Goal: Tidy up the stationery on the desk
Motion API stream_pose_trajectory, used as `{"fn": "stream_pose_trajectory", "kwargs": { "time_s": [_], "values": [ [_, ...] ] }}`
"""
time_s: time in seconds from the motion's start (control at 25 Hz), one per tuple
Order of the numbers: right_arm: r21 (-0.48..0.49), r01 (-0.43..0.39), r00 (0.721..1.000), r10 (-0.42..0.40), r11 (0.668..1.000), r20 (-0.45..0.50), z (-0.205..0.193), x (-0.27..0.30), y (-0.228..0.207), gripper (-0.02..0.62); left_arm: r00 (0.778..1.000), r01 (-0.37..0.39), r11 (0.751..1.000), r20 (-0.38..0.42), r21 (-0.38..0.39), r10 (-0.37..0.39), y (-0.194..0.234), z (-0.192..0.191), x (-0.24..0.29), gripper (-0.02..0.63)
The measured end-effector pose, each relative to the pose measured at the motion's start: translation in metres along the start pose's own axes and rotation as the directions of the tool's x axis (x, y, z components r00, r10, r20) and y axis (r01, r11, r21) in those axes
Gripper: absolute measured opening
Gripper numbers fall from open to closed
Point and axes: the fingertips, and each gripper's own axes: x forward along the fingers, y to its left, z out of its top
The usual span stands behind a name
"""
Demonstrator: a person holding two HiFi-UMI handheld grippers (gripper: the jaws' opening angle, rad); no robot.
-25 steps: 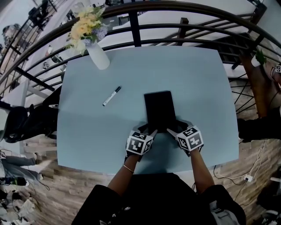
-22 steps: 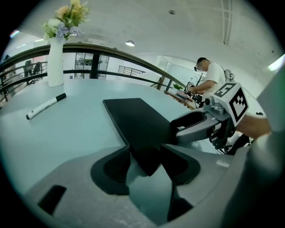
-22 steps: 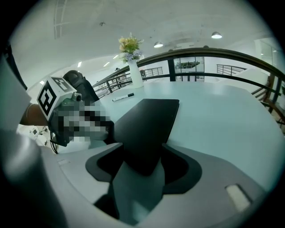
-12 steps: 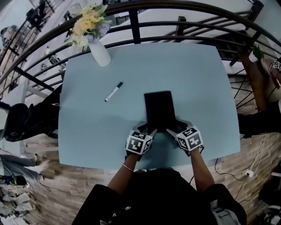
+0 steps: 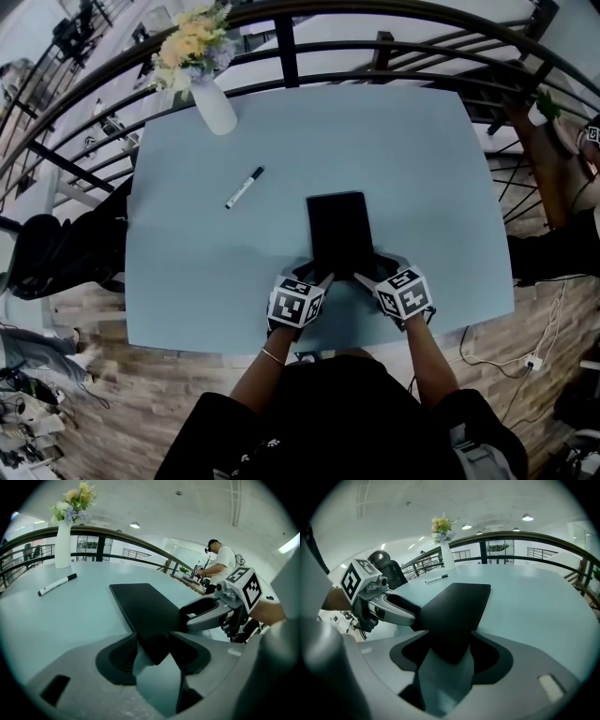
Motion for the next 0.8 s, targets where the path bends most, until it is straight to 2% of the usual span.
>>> {"fn": "stream_pose_trajectory", "kwargs": {
  "time_s": [0.8],
  "values": [
    [0.019,0.015,1.0,-0.015,1.0,-0.001,-0.019,-0.007,0.036,0.281,1.0,0.013,1.0,-0.008,0.009,-0.013,-0.006,-0.029,-0.024,0.195]
  ]
}}
